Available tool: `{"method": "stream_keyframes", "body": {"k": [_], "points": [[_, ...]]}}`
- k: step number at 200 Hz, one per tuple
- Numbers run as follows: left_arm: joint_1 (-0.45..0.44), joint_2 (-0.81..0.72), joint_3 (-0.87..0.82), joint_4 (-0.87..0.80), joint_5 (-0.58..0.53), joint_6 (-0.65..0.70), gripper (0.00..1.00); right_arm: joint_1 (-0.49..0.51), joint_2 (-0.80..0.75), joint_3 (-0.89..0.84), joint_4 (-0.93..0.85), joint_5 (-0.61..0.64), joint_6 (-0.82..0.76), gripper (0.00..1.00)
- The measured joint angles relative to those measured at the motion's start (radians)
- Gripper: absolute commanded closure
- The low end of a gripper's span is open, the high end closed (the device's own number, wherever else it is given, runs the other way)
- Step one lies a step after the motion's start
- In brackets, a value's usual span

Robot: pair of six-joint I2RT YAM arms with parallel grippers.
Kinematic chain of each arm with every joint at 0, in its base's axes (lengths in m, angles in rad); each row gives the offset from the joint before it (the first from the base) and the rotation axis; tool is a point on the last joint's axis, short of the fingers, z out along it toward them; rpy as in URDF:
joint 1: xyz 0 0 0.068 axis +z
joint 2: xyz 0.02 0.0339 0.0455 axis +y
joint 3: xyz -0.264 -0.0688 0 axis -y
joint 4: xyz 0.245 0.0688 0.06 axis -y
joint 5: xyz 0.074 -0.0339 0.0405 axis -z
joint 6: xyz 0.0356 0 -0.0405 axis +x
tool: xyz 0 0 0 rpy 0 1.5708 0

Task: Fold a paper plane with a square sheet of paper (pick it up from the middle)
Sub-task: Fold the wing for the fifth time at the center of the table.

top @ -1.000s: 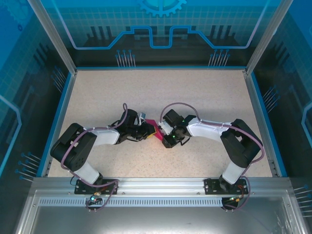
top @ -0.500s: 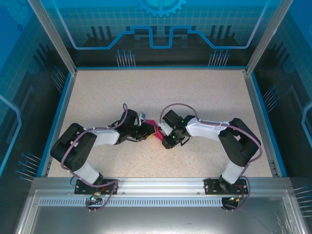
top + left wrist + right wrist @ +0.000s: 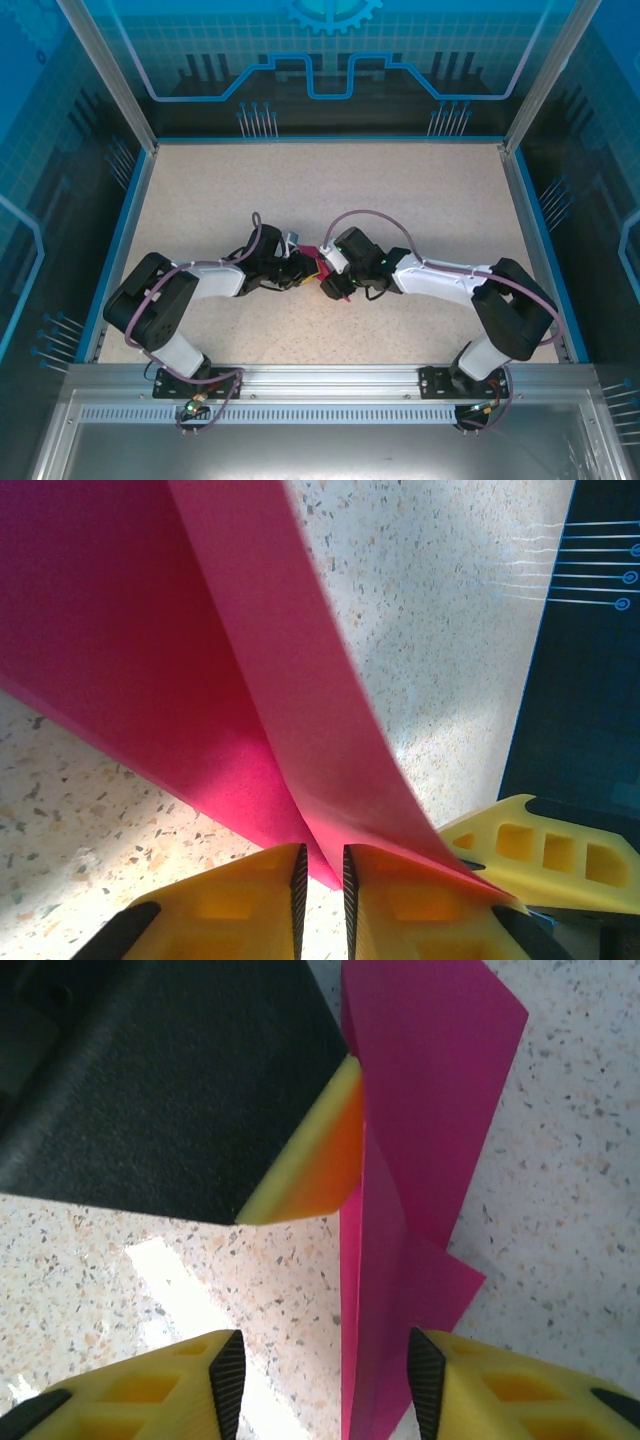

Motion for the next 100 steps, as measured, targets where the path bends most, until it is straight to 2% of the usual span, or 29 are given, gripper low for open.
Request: {"method": "stream_keyframes", "body": {"k": [65, 100], "points": [[0.001, 0.0, 0.0, -0.001, -0.001, 0.0, 0.79, 0.0, 0.073, -0.006, 0.098, 0.003, -0.026, 0.72], [0.011, -0.001, 0.0, -0.008, -0.008, 0.0, 0.8, -0.005, 0.111, -0.006, 0.114, -0.034, -0.027, 0.87]]}}
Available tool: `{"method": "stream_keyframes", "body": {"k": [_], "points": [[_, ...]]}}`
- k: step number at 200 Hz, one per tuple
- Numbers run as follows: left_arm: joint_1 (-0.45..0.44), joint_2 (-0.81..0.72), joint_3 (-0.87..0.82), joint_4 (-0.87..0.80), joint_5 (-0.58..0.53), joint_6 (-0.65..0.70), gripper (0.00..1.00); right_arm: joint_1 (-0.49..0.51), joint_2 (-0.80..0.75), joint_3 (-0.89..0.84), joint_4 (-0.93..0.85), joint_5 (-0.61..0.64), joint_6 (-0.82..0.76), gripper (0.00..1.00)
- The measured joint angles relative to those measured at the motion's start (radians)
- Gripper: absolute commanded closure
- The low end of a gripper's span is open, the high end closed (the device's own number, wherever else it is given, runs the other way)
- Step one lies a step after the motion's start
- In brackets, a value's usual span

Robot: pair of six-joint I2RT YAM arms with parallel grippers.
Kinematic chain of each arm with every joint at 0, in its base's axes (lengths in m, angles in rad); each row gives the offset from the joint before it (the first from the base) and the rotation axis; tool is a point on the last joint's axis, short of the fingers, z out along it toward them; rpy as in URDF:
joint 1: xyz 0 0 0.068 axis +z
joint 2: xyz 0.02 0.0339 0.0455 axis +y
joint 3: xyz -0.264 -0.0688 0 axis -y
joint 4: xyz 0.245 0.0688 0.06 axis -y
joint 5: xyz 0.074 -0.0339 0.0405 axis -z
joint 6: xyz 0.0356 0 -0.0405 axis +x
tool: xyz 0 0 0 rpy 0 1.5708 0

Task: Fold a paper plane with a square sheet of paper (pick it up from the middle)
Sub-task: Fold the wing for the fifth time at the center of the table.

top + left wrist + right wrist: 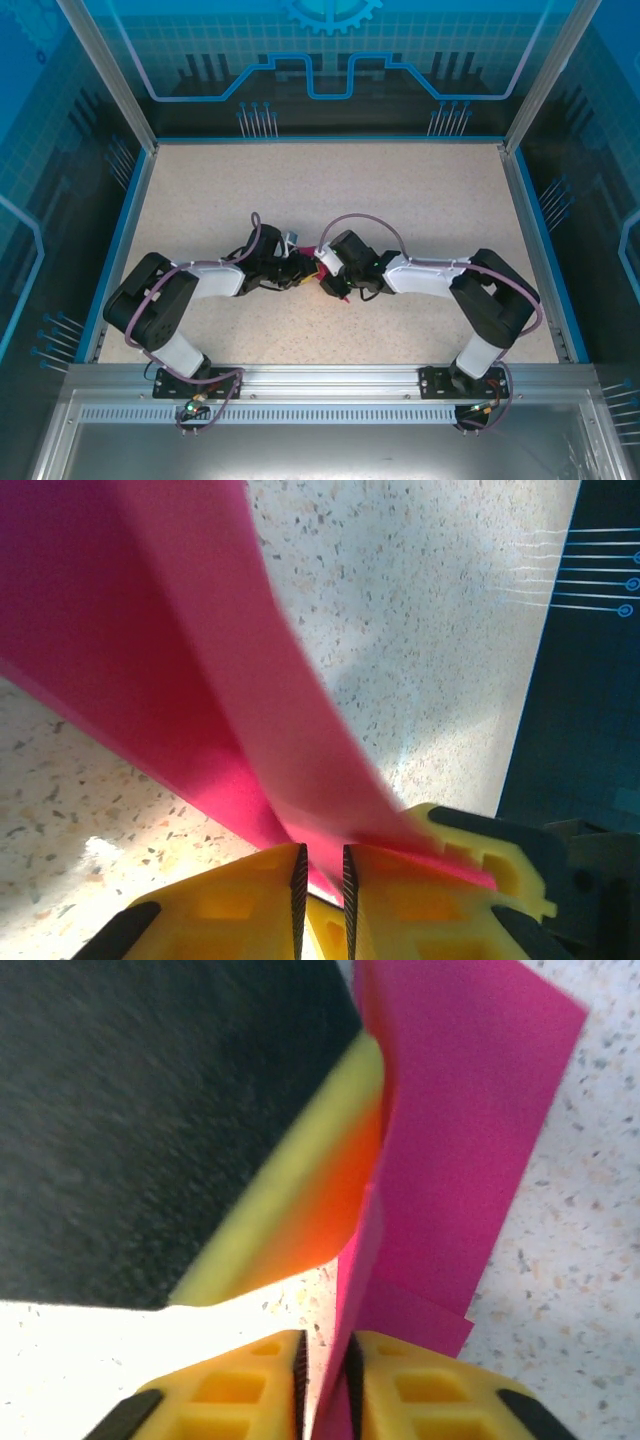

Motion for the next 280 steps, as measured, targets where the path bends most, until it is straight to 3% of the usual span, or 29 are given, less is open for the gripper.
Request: {"method": "stream_keyframes", "body": {"k": [56, 141, 280], "points": [[0.031, -0.041, -0.033, -0.014, -0.012, 0.0, 0.79, -0.041, 0.07, 0.045, 0.006, -0.154, 0.014, 0.96], [0.032, -0.049, -0.062, -0.017, -0.019, 0.001, 0.8, -0.07, 0.186, 0.111, 0.006, -0.325, 0.055, 0.95], [0.04, -0.034, -0.066, 0.009, -0.018, 0.0, 0.81, -0.161, 0.247, 0.14, 0.014, -0.548, 0.183, 0.94]]}}
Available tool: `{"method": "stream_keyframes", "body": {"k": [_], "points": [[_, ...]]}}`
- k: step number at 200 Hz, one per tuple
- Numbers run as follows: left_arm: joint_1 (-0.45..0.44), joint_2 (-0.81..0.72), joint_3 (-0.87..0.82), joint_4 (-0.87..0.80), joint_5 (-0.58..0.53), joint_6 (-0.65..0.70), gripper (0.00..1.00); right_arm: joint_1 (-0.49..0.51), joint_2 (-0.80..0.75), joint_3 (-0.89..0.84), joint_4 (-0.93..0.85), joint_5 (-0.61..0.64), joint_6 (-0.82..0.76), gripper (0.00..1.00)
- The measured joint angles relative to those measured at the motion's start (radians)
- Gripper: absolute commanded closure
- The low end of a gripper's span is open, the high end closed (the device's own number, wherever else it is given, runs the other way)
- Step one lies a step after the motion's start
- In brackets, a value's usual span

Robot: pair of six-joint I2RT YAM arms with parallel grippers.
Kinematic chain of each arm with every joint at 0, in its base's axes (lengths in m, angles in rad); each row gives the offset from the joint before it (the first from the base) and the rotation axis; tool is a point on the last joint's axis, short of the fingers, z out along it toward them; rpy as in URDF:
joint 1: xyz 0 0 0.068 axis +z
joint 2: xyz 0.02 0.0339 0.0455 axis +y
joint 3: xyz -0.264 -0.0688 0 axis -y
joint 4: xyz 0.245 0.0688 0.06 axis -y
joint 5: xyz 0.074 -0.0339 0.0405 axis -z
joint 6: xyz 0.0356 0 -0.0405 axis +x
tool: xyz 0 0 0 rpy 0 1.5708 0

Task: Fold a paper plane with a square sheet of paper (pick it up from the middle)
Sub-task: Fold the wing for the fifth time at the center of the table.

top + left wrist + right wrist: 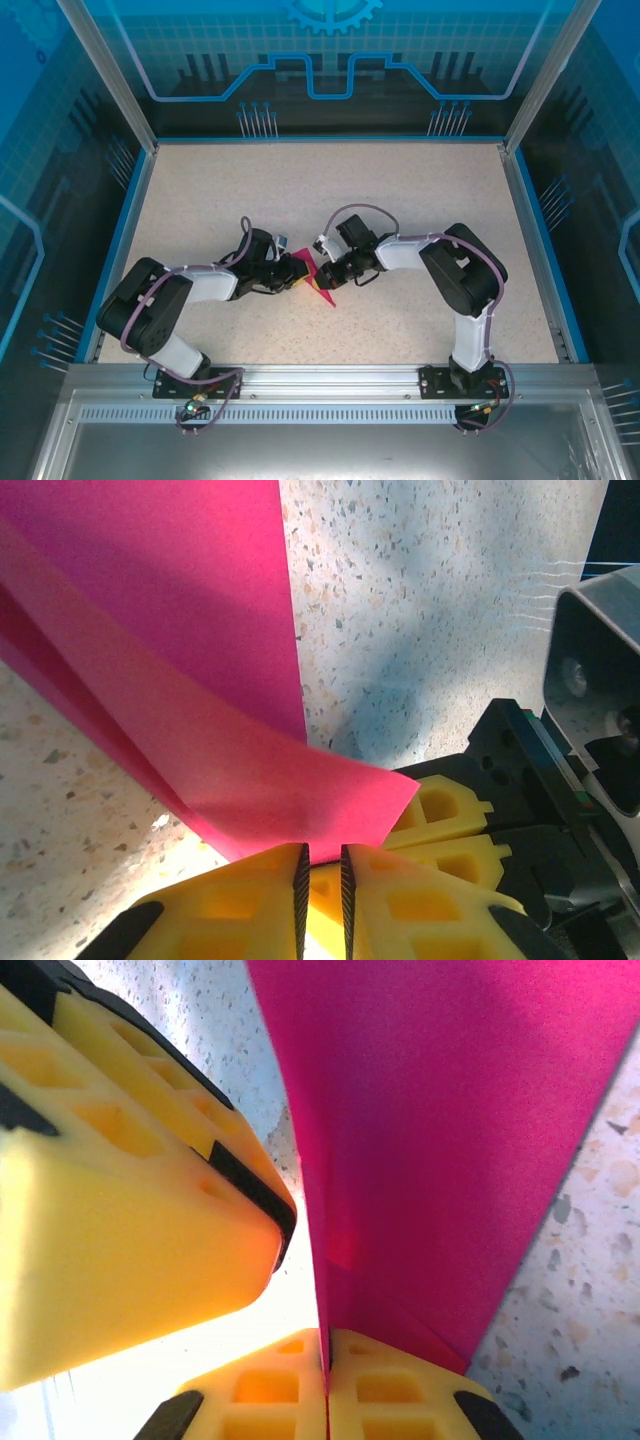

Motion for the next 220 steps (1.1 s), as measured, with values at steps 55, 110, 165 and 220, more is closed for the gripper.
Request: {"method": "stream_keyframes", "body": {"k": [55, 110, 165, 220], "points": [[0.001, 0.043, 0.0, 0.033, 0.0, 0.0, 0.82, -0.01, 0.026, 0.007, 0.0, -0.039, 0.055, 0.95], [0.003, 0.079, 0.0, 0.063, 0.001, 0.0, 0.83, -0.015, 0.039, 0.019, -0.004, -0.056, 0.077, 0.95], [0.003, 0.102, 0.0, 0.082, 0.002, 0.001, 0.83, -0.016, 0.043, 0.028, -0.016, -0.063, 0.085, 0.88], [0.003, 0.109, 0.0, 0.082, 0.005, 0.016, 0.83, -0.019, 0.028, 0.038, -0.073, -0.077, 0.095, 0.8]]}}
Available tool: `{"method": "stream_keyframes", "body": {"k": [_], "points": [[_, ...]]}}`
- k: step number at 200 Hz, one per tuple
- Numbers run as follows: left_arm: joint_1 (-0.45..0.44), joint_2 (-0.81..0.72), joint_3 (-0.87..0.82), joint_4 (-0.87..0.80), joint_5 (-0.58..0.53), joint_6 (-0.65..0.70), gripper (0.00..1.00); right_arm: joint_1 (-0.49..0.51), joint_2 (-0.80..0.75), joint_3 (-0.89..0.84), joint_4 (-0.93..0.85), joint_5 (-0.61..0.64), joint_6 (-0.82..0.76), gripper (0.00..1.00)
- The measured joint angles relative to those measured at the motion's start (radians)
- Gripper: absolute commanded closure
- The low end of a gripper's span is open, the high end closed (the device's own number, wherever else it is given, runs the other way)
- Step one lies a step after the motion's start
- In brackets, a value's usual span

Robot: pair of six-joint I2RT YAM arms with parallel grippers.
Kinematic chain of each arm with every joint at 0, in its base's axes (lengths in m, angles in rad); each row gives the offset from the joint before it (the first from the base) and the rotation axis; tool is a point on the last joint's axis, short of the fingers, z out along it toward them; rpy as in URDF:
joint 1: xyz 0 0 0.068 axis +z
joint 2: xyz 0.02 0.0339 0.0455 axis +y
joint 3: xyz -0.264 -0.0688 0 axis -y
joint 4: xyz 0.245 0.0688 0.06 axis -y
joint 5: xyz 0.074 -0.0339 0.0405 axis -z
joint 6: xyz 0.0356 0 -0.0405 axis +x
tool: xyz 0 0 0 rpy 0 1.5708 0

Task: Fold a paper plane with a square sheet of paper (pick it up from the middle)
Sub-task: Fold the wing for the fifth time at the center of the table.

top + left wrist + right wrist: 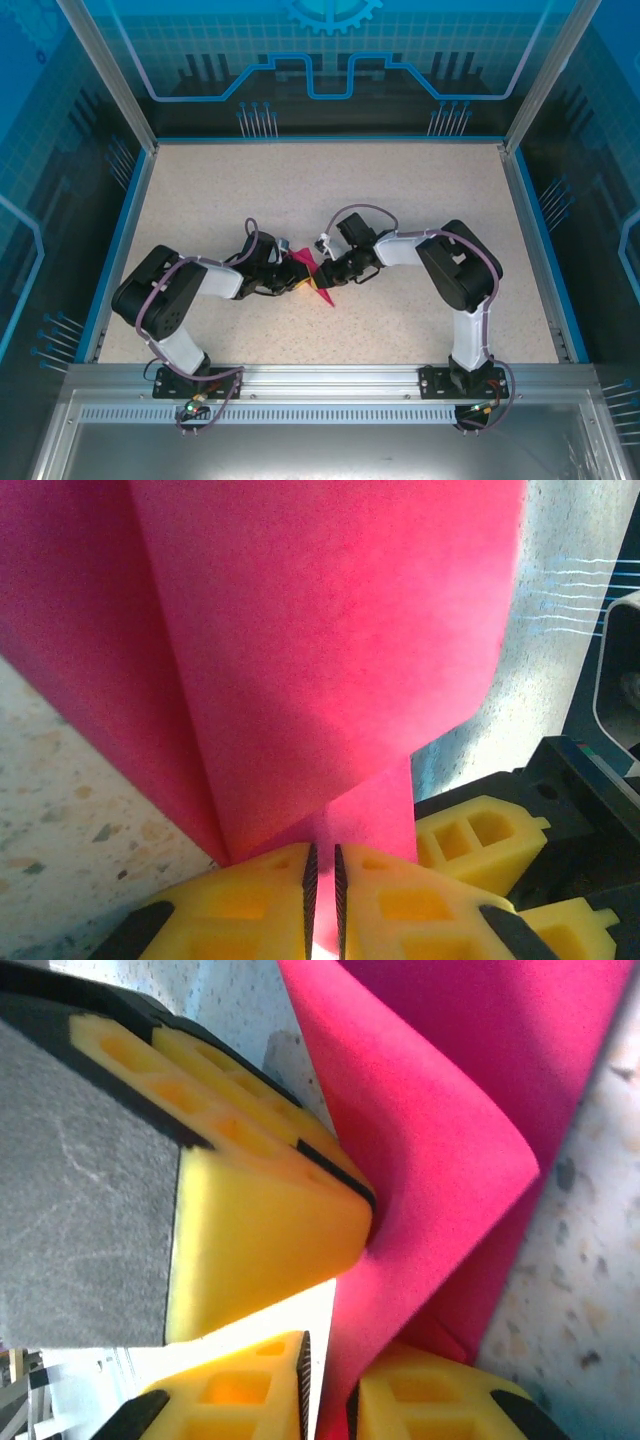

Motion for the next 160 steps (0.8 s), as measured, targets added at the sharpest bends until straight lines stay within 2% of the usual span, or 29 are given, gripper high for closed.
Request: {"method": "stream_keyframes", "body": {"k": [39, 90, 117, 160], "points": [[0.0, 0.0, 0.0, 0.0, 0.0, 0.002, 0.83, -0.002, -0.063, -0.02, -0.054, 0.008, 0.0, 0.81], [0.0, 0.001, 0.0, 0.0, 0.0, 0.003, 0.83, -0.002, -0.069, -0.045, -0.087, 0.023, -0.002, 0.86], [0.0, 0.001, 0.0, 0.0, 0.0, 0.003, 0.83, -0.002, -0.061, -0.045, -0.096, 0.037, -0.01, 0.93], [0.0, 0.001, 0.002, -0.004, 0.0, 0.002, 0.83, -0.002, -0.047, -0.045, -0.099, 0.05, -0.011, 0.92]]}}
